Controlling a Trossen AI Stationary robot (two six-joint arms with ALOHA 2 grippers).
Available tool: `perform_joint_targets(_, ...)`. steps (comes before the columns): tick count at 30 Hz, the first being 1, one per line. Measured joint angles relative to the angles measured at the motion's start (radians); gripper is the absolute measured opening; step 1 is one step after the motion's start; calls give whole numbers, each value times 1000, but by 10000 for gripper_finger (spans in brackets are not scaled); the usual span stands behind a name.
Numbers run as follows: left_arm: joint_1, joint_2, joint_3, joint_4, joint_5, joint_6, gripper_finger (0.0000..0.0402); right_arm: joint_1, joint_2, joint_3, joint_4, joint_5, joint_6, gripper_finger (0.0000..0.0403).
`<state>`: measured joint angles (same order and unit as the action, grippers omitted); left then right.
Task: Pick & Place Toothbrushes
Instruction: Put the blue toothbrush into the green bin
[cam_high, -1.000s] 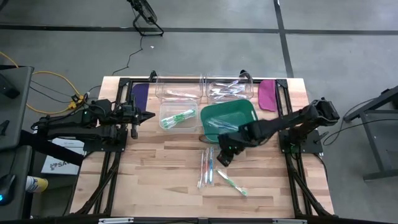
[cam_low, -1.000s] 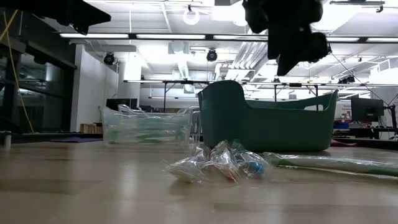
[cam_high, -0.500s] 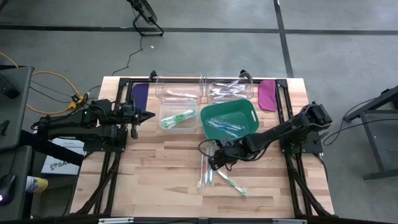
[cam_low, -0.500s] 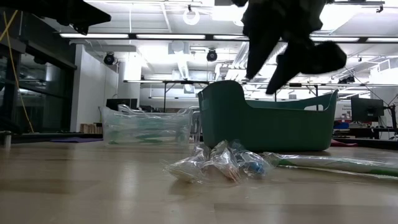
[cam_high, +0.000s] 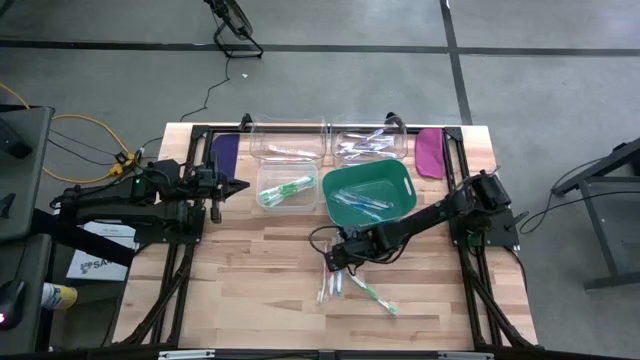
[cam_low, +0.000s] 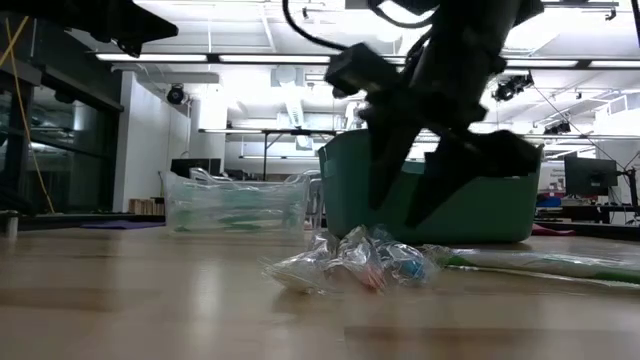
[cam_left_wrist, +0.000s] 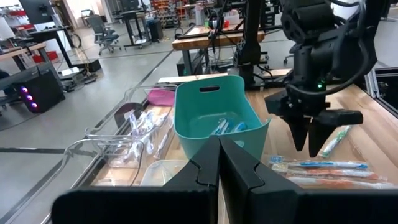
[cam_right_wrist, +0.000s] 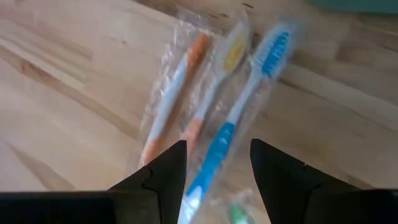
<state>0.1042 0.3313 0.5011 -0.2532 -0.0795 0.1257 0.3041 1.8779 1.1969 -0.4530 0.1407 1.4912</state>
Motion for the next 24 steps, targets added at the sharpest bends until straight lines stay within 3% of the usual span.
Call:
perform_joint_targets(8,0,0,0,-16,3,-11,3,-30,50,-1,31,-4,-27,151)
perform_joint_targets(24,0,0,0,-19,-3,-16,3,-36,60,1,31,-26,-69,68)
